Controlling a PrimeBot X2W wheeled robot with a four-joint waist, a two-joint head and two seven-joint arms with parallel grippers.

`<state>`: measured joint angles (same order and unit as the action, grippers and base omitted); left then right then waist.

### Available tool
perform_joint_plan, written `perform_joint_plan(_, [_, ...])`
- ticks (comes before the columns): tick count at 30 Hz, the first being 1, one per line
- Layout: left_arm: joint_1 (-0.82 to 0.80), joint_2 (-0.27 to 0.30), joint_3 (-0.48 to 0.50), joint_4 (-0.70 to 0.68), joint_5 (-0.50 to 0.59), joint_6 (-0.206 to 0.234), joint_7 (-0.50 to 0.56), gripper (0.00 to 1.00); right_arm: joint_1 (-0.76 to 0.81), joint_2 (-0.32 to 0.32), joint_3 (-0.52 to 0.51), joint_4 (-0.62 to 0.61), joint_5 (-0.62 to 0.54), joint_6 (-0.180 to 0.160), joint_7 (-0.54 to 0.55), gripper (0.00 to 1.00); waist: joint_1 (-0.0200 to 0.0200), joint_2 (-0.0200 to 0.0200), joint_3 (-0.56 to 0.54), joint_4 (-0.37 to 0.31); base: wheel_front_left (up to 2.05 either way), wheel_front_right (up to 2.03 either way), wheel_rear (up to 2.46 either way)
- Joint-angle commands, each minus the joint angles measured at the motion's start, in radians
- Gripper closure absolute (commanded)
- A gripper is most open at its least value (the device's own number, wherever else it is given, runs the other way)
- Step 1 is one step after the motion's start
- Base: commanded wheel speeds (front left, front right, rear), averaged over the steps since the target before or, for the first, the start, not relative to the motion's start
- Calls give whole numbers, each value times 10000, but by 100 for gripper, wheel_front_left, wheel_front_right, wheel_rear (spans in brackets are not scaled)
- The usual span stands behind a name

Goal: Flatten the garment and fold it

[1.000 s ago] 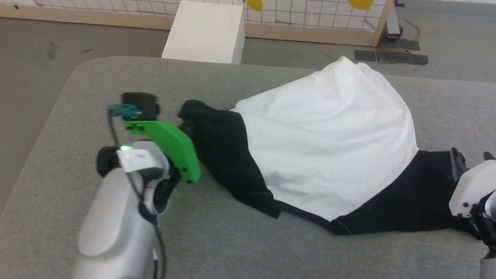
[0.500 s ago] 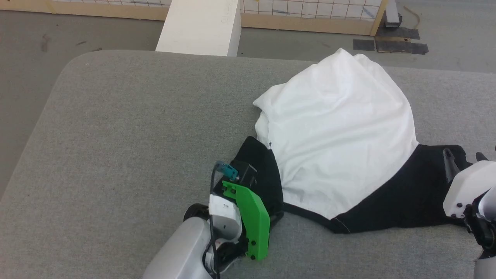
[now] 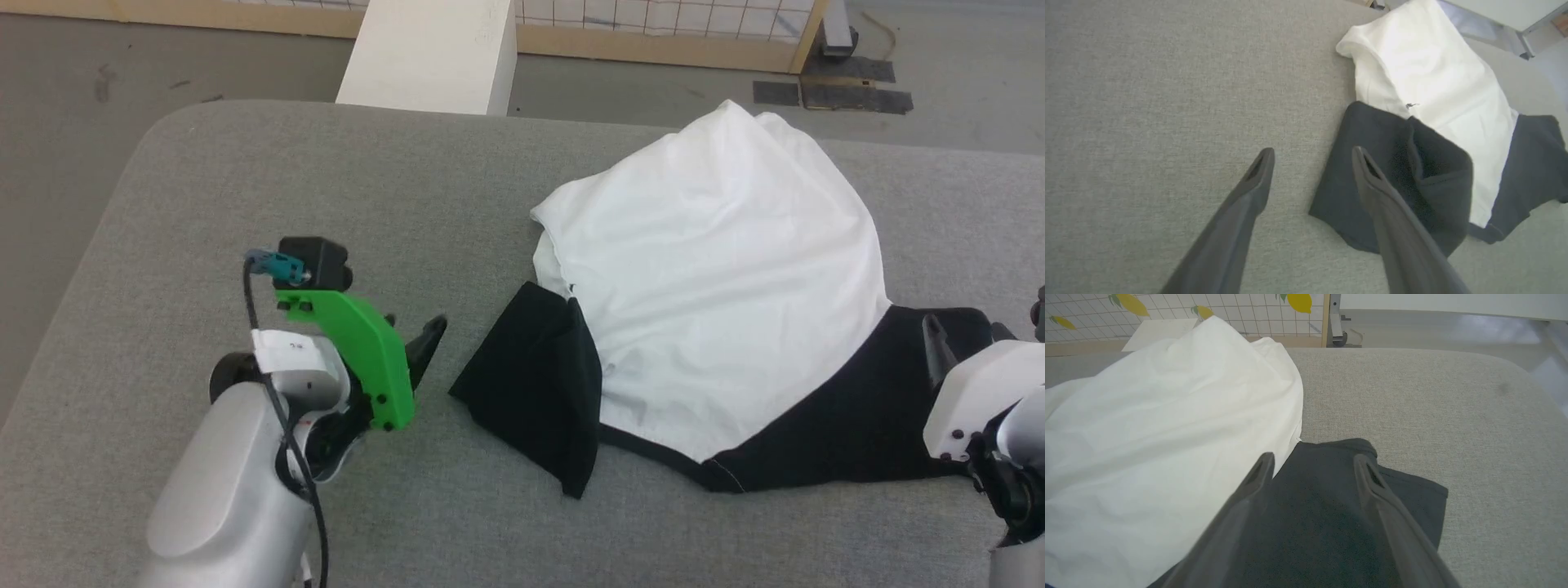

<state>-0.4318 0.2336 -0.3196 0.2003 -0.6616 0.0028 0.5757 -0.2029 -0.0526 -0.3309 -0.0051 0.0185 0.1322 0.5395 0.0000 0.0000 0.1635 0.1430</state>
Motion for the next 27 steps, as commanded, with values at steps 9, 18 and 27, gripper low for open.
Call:
perform_joint_plan(9, [-587, -114, -1173, 1338, 527, -313, 990, 0, -86, 21, 8, -99, -53, -15, -17, 0, 0, 0, 342, -239, 0, 0, 0])
perform_joint_plan(18, [-684, -288, -1653, 2413, 548, -568, 1314, 51, -98, 23, -91, -115, 20, -15, -64, 0, 0, 0, 418, -437, 0, 0, 0])
perform_joint_plan(27, [-686, -497, -610, 2291, -430, -573, 285, 100, 61, 23, -158, -25, 60, -15, -124, 0, 0, 0, 320, -325, 0, 0, 0])
